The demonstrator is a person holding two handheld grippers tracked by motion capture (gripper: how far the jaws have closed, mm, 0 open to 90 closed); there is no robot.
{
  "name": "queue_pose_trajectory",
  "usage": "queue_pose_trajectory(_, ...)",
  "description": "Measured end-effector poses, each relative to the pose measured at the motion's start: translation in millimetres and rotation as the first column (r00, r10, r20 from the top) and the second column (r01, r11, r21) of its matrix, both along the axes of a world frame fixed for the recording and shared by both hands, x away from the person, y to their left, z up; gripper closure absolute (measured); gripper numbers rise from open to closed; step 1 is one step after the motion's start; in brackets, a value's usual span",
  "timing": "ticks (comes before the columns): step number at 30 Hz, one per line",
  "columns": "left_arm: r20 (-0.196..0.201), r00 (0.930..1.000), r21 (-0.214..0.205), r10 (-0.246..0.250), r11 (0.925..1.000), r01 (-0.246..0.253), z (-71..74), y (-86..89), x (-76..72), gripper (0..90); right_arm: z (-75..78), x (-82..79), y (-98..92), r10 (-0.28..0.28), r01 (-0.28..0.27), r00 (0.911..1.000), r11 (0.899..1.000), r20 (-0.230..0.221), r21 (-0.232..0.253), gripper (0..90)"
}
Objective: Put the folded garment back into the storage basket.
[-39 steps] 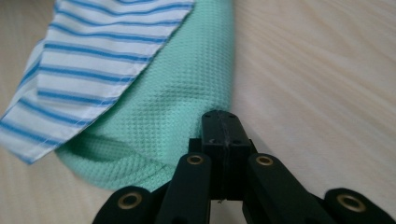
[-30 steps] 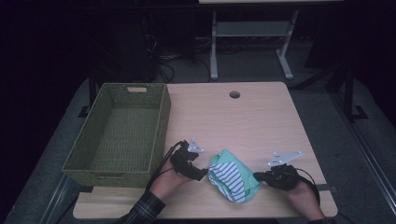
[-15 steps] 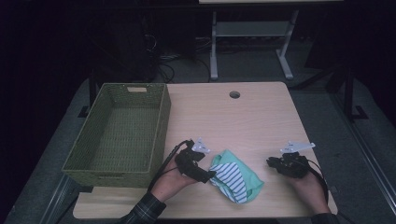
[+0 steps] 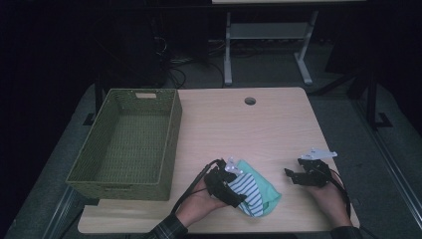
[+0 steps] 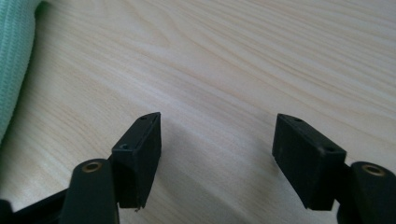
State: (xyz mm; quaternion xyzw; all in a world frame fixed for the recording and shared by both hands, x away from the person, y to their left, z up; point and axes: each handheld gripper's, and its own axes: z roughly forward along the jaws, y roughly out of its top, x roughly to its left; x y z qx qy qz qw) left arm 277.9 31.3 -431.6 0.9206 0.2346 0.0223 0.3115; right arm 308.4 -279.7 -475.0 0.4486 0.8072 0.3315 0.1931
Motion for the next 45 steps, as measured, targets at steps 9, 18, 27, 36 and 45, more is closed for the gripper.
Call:
queue_pose_trajectory(9, 0.009, 0.9997, 0.073, -0.023, 0.9971, 0.022, -23.2, -12.9, -4.5, 14.8, -4.3, 0.8, -5.4, -0.012, 0.012, 0.9999, 0.999, 0.007, 0.031, 23.8)
queue_pose_trajectory(18, 0.019, 0.9997, 0.088, -0.016, 0.9960, 0.015, -23.8, -12.4, -6.1, 16.5, -6.9, 1.6, -6.5, -0.017, 0.016, 0.9998, 0.998, 0.013, 0.053, 20.4)
queue_pose_trajectory(27, 0.009, 0.9997, 0.083, -0.022, 0.9963, 0.021, -18.8, -6.5, -2.0, 44.1, -7.0, 2.2, -6.7, -0.022, 0.021, 0.9998, 0.998, 0.005, 0.051, 18.3)
queue_pose_trajectory(36, -0.031, 0.9980, 0.064, -0.055, 0.9964, 0.057, -17.1, -2.9, 5.5, 70.4, -7.1, 2.2, -6.4, -0.028, 0.028, 0.9996, 0.998, 0.001, 0.051, 16.4)
queue_pose_trajectory(45, -0.085, 0.9944, -0.004, -0.062, 0.9981, 0.062, -12.9, 4.9, 13.3, 71.1, -7.3, 2.3, -5.9, -0.032, 0.032, 0.9995, 0.998, -0.003, 0.046, 13.7)
